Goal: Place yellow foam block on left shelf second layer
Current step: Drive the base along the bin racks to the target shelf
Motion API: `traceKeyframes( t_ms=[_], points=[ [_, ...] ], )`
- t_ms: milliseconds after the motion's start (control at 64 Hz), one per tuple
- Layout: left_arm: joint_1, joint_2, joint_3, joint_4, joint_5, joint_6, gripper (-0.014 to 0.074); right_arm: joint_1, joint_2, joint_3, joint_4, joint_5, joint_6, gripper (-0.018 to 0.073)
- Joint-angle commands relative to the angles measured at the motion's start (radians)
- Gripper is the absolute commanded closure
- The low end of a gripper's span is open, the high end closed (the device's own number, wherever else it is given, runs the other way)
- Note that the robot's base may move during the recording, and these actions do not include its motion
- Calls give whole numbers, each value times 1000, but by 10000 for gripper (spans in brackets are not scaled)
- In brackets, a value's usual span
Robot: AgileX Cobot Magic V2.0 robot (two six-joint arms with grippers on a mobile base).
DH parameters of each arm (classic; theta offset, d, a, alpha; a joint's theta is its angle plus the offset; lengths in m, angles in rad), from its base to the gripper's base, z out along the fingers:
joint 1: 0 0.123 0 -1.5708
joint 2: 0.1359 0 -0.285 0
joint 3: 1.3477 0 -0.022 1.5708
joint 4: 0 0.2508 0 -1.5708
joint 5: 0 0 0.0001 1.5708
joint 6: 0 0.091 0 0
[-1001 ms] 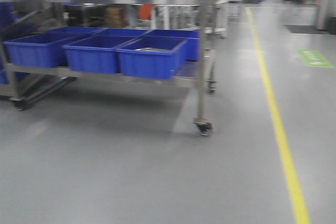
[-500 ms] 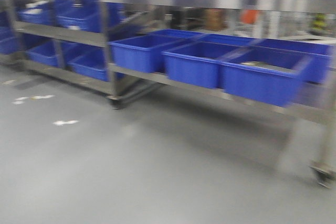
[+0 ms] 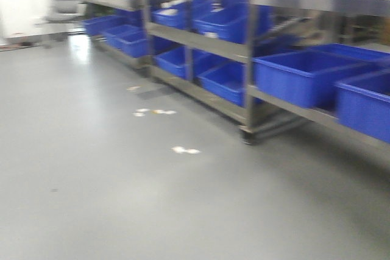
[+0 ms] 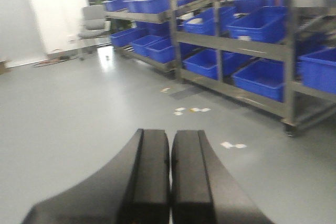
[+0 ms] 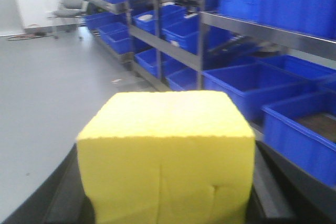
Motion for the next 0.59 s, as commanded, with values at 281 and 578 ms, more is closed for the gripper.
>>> traceKeyframes(
  t_ms=[281, 578],
  points=[
    [-10, -18, 25, -6, -81, -5, 460, -6, 7, -30, -2, -92, -12, 54],
    [-10, -18, 25, -6, -81, -5, 460, -6, 7, -30, -2, -92, -12, 54]
  ],
)
